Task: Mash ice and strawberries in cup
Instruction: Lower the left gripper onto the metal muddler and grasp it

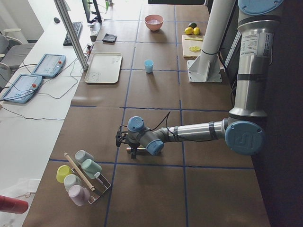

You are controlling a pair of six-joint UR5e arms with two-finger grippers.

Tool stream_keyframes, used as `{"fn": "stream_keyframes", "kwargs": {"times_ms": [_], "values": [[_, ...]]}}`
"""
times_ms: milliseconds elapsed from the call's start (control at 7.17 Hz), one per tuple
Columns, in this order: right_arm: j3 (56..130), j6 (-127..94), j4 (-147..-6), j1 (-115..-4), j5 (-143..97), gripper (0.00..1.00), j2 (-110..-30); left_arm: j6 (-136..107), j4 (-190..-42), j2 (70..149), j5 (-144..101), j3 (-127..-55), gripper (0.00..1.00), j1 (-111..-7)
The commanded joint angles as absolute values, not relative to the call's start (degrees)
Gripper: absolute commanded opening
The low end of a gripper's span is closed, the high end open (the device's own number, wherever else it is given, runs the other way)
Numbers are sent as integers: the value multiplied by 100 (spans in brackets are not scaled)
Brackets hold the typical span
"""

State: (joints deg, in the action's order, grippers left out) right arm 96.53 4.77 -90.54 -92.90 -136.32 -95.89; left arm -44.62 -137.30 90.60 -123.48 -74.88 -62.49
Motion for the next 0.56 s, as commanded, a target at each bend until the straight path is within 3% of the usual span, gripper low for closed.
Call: {"fn": "stream_keyframes", "kwargs": {"times_ms": [0, 279, 418], "values": [[9659, 475, -9062, -9290, -13632, 99, -9589, -4447, -13729, 9044, -12349, -7541, 15, -6249], [9677, 475, -9070, -9290, -13641, 99, -9589, -4438, -13685, 9009, -12384, -7768, 0, -6249], [9685, 475, -9070, -9290, -13641, 99, -9589, -4438, -13589, 8983, -12401, -8118, 0, -6223]]}}
